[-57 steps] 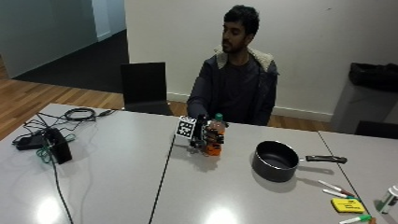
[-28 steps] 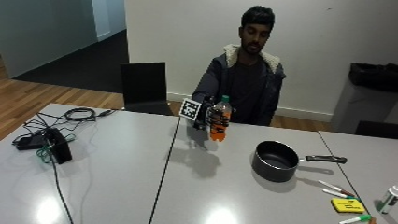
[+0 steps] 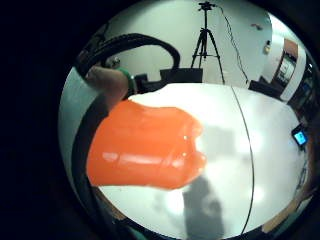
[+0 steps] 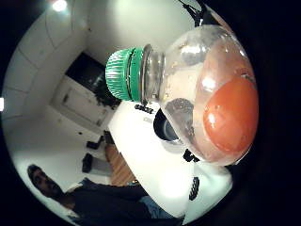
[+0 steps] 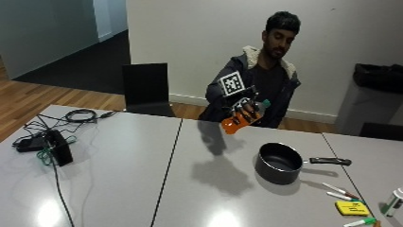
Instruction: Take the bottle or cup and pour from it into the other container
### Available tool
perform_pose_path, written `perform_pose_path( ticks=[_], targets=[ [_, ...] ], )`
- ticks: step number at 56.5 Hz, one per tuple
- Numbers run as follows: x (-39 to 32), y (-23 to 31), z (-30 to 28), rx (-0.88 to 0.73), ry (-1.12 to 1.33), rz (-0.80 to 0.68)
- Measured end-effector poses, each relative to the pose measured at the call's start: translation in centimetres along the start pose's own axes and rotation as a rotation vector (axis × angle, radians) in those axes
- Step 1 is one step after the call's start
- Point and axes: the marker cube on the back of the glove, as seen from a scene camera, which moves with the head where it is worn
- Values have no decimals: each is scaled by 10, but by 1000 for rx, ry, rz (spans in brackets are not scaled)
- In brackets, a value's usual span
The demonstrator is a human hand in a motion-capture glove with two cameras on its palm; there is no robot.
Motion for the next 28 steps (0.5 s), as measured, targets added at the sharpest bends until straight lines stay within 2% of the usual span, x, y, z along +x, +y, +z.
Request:
perform_pose_path(
  ticks=[4,6,28],
  targets=[
    [-11,-10,13,58,100,-219],
    [-18,-13,20,70,162,-284],
    [-71,-14,84,106,870,-552]
  ],
)
